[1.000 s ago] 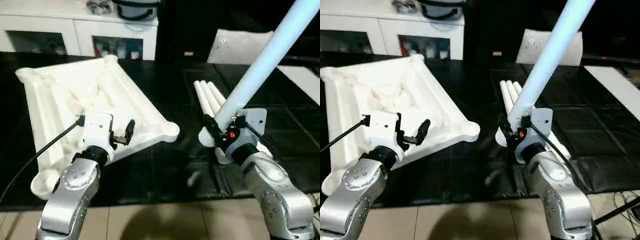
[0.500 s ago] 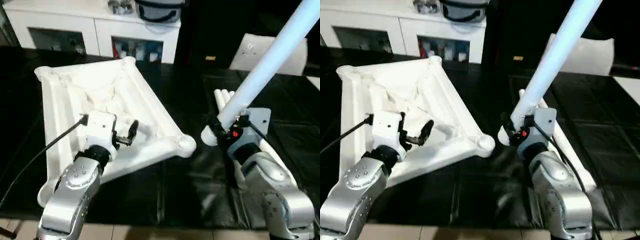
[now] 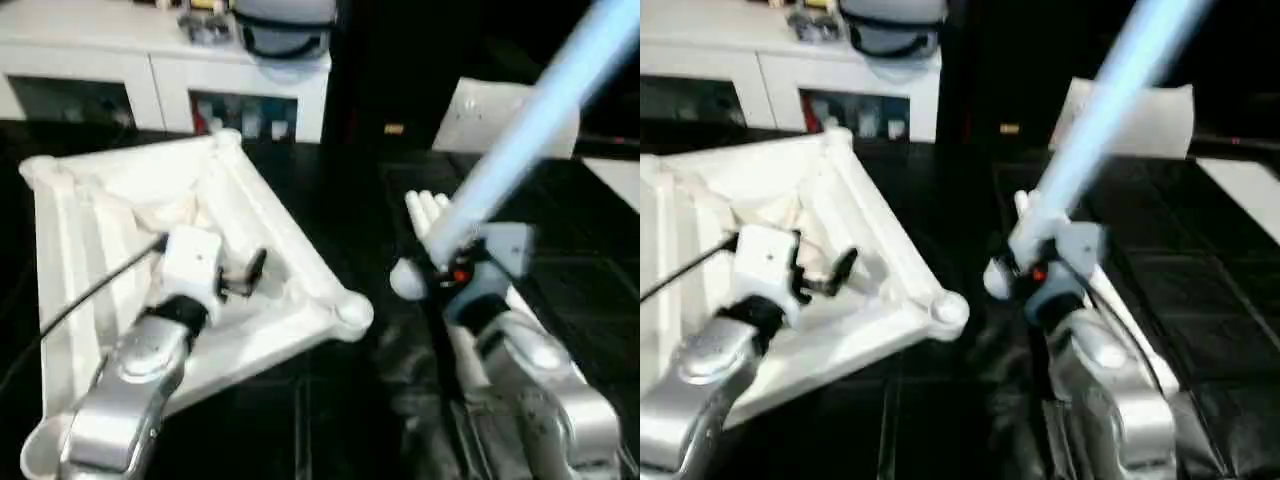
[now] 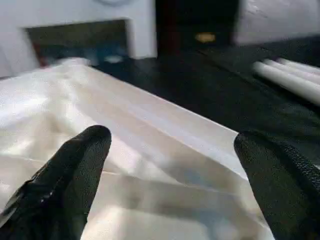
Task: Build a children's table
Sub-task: Pick table leg
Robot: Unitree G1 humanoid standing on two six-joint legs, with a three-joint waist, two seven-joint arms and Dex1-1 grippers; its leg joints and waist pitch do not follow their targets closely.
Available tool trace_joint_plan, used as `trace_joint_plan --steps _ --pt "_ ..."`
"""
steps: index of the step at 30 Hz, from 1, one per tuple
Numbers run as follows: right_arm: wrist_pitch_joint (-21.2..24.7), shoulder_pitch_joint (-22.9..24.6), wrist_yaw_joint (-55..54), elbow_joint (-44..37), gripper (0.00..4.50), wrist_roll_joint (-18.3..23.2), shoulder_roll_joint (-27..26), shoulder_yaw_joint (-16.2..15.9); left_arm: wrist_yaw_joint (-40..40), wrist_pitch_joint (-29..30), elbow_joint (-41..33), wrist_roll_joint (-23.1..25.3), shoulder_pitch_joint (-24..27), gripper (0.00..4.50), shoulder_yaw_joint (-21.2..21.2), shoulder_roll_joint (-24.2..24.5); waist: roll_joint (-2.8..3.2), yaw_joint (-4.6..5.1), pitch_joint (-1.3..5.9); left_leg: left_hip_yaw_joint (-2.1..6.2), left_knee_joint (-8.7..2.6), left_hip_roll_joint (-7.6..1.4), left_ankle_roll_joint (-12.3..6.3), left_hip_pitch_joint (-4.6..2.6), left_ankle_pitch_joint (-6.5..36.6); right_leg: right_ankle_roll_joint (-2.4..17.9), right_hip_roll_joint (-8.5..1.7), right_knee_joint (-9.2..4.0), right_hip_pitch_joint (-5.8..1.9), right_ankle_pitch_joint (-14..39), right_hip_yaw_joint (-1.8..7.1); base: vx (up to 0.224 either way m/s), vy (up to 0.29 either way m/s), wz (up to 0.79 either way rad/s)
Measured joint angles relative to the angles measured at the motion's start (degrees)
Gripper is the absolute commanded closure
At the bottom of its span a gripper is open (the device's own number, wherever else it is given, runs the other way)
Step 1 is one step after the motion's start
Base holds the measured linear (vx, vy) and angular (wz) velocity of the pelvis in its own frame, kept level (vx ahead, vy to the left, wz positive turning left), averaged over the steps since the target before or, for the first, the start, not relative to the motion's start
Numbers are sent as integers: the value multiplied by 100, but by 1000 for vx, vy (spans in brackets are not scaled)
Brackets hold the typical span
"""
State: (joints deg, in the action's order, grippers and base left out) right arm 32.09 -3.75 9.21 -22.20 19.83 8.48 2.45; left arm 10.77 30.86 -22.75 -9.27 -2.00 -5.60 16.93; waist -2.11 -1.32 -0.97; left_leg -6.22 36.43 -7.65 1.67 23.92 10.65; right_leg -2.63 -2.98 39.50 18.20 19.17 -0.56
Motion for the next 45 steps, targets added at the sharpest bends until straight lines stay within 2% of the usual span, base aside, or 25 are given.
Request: trace_joint_plan --steps 2,4,8,10,12,16,19,26,31,34,35,36,40,41,42,43,44,45 --pt "-18 -3 24 7 253 44 10 73 150 70 -41 -61 20 0 -67 73 -8 -46 -42 -47 -152 -19 39 -83 -81 27 5 -100 -38 -86 -7 -104 -18 -1" --pt "-13 -14 94 2 254 137 -70 83 315 148 -103 -63 53 0 -112 290 -24 -53 -74 -66 -200 -44 49 -134 -85 101 22 -161 -45 -113 -10 -152 -8 -1" --pt "-72 -87 115 29 254 222 -113 88 776 317 -120 -74 76 0 -239 718 -19 -66 -112 -114 -199 -47 49 -135 -85 119 -24 -159 -33 -163 -22 -100 17 0" --pt "-487 -225 120 236 254 73 -129 98 1088 508 -125 -87 66 0 -396 1031 -8 -58 -123 -126 -198 -47 49 -136 -85 119 -44 -169 -15 -164 -28 -73 42 -9" --pt "-508 -325 254 269 254 167 -77 165 1258 569 -120 -99 47 0 -442 1117 0 -43 -128 -123 -208 -49 49 -135 -85 119 -45 -222 -13 -165 -31 -54 53 -14" --pt "-673 -402 248 445 254 30 -80 153 1262 644 50 -44 -176 0 -464 1108 -13 -28 -129 -152 -198 -49 49 -135 -85 142 -66 -256 6 -184 -21 -19 26 -7" --pt "-460 -546 370 525 254 224 -71 165 1118 694 421 75 -523 0 -478 950 -27 -32 -131 -215 -200 -44 49 -106 -86 136 -135 -256 77 -225 -30 0 0 0" --pt "-388 -516 464 554 254 121 141 6 1295 722 739 112 -748 0 -796 793 -37 -46 -132 -274 -194 -55 47 -92 -86 113 -158 -318 101 -331 -14 0 0 0" --pt "-383 -343 513 668 254 24 190 -55 1390 753 688 -100 -759 0 -787 600 -36 -56 -133 -332 -196 -66 47 -79 -86 69 -192 -337 135 -436 -13 0 0 0" --pt "-348 -268 498 657 254 24 197 -55 1213 737 548 -121 -729 0 -584 424 -33 -46 -134 -348 -200 -71 18 -61 -104 24 -200 -337 173 -491 -15 0 0 0" --pt "-324 -278 445 640 254 36 166 -51 1042 692 505 -122 -657 0 -447 235 -30 -39 -133 -349 -201 -76 3 -62 -113 14 -197 -337 175 -497 -16 0 0 0" --pt "-273 -279 376 594 254 53 106 -32 817 607 473 -103 -555 0 -272 47 -30 -22 -133 -350 -202 -84 3 -63 -113 14 -191 -337 178 -497 -15 0 0 0" --pt "-250 -280 377 428 254 -80 157 -260 297 413 339 224 -323 0 -275 -33 -34 -24 -134 -353 -202 -149 3 -49 -114 12 -130 -350 177 -487 -16 39 -19 -4" --pt "-253 -282 375 428 254 -118 143 -303 191 422 322 239 -317 0 -256 -132 -42 -24 -128 -279 -200 -137 -4 -1 -124 22 -122 -356 145 -484 -83 0 0 0" --pt "-257 -280 371 428 254 -159 116 -316 80 425 280 240 -326 0 -194 -243 6 39 -126 -124 -198 -115 -18 71 -178 64 -129 -378 120 -467 -234 29 -64 47" --pt "-256 -281 361 438 254 -204 98 -360 -41 444 232 241 -329 0 -163 -371 28 131 -144 82 -198 -97 -28 116 -237 229 -104 -359 119 -418 -386 29 -64 47" --pt "-249 -282 362 441 254 -198 43 -420 -90 478 215 247 -314 0 -158 -408 33 169 -149 222 -197 -86 -5 122 -252 477 -52 -288 92 -337 -468 28 -100 64" --pt "-242 -282 371 431 254 -169 -27 -494 -113 524 211 263 -308 0 -161 -418 23 235 -156 425 -200 0 -18 116 -280 726 -17 -174 77 -195 -471 25 -144 53"
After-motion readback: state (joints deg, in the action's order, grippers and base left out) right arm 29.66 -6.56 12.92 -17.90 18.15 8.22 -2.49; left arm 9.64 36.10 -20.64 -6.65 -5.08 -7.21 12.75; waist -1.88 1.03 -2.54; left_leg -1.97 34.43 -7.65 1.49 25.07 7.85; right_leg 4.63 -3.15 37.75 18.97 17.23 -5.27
